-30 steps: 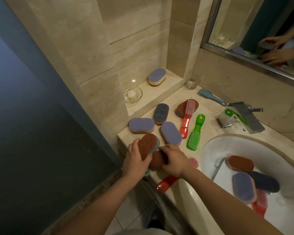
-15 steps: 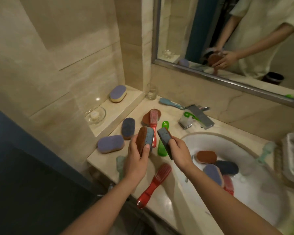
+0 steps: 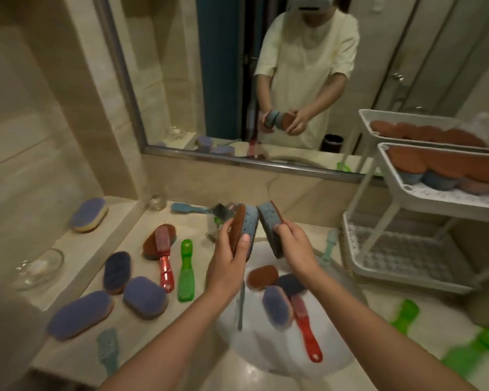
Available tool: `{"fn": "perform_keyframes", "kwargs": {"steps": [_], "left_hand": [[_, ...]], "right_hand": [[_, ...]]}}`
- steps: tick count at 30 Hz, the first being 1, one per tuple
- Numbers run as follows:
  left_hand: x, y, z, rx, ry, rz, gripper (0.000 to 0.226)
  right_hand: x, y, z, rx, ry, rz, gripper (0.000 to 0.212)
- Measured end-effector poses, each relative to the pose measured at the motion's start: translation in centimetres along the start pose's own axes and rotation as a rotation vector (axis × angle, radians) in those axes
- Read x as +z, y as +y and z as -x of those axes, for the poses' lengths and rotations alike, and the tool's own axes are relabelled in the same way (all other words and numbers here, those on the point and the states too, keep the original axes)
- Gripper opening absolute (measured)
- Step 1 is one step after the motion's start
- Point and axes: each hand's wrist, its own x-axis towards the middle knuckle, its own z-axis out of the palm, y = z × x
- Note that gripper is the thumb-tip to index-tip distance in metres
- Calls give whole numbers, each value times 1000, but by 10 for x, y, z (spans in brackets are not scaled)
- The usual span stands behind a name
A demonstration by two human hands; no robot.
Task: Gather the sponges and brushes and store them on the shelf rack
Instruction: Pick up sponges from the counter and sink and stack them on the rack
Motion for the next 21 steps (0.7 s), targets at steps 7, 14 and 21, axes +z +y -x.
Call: {"fn": "perform_keyframes", "kwargs": {"steps": [7, 14, 21], "left_hand": [[78, 61, -7, 70, -75, 119, 62], [138, 123, -8, 178, -112, 181, 56], [186, 180, -2, 277, -100, 246, 48]], "right_hand": [[-96, -18, -4, -33, 84, -81, 40], [-176, -41, -3, -88, 145, -170, 35], [-237, -63, 10, -159, 104, -278, 32]]}}
